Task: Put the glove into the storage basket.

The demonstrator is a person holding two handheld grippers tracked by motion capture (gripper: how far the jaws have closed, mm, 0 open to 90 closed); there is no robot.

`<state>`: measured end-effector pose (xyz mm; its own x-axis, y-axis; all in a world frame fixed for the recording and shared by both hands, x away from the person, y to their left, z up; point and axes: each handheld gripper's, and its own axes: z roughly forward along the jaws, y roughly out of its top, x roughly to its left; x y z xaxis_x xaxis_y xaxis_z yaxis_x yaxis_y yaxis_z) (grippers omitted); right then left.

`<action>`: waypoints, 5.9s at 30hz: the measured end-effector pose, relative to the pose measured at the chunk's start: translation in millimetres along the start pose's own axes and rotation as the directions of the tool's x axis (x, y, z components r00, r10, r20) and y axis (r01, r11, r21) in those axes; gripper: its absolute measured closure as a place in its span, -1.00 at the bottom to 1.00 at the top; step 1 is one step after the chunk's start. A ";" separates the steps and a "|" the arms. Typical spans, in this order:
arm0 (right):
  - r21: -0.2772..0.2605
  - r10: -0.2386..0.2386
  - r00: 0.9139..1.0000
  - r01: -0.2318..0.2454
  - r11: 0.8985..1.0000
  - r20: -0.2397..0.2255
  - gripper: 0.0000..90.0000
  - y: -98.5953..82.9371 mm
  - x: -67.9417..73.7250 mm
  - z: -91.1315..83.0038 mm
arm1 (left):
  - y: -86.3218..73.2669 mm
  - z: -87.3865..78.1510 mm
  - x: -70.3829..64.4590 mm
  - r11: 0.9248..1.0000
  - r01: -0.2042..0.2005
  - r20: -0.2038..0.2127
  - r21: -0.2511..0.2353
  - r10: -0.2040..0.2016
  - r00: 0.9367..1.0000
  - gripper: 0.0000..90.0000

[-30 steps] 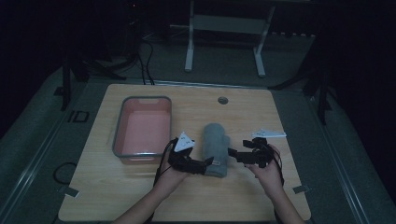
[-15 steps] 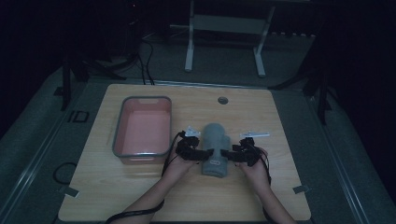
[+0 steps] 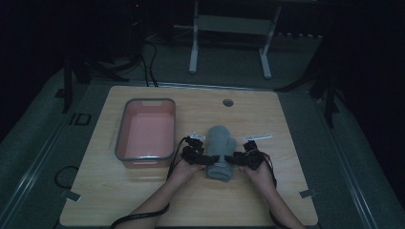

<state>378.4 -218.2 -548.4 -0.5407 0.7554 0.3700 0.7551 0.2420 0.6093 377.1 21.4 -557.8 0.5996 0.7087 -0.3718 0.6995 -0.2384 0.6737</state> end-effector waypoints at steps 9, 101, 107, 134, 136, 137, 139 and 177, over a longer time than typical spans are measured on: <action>0.017 -0.020 0.999 0.021 1.000 -0.034 0.42 0.9 1.4 4.8 | 4.7 7.1 2.4 1.000 0.010 0.099 0.030 -0.013 0.995 0.01; 0.188 -0.274 0.962 0.272 0.944 -0.020 0.79 151.7 184.1 143.1 | 26.7 -158.3 141.6 0.987 0.037 -0.184 0.154 -0.008 0.983 0.72; 0.220 -0.307 0.952 0.294 0.930 0.023 0.78 148.5 186.0 150.2 | 28.3 -145.1 141.7 0.972 0.057 -0.216 0.230 -0.006 0.976 0.70; 0.014 -0.383 0.919 0.386 0.922 -0.090 -0.67 147.4 170.6 59.0 | 20.7 -183.8 124.2 0.999 -0.044 -0.286 0.029 0.050 0.957 -0.60; -0.025 -0.398 0.914 0.397 0.917 -0.083 -0.68 142.8 165.3 51.7 | 15.1 -187.9 117.7 0.995 -0.096 -0.320 -0.026 0.083 0.944 -0.66; -0.030 -0.402 0.912 0.401 0.915 -0.078 -0.68 141.3 163.3 49.4 | 13.0 -189.7 115.9 0.993 -0.107 -0.321 -0.041 0.089 0.943 -0.67; -0.041 -0.414 0.908 0.412 0.910 -0.069 -0.68 137.2 158.5 43.3 | 9.0 -193.5 111.5 0.990 -0.110 -0.316 -0.086 0.078 0.945 -0.68; -0.091 -0.476 0.876 0.470 0.878 -0.071 -0.68 40.7 78.9 -28.7 | -22.2 -138.1 -3.8 0.911 -0.368 -0.140 -0.186 0.346 0.928 -0.68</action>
<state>355.9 -166.3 -474.3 -0.8597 0.5038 0.0838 0.3753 0.5120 0.7726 305.6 115.6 -483.2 0.7440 0.6678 -0.0226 0.3444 -0.3542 0.8694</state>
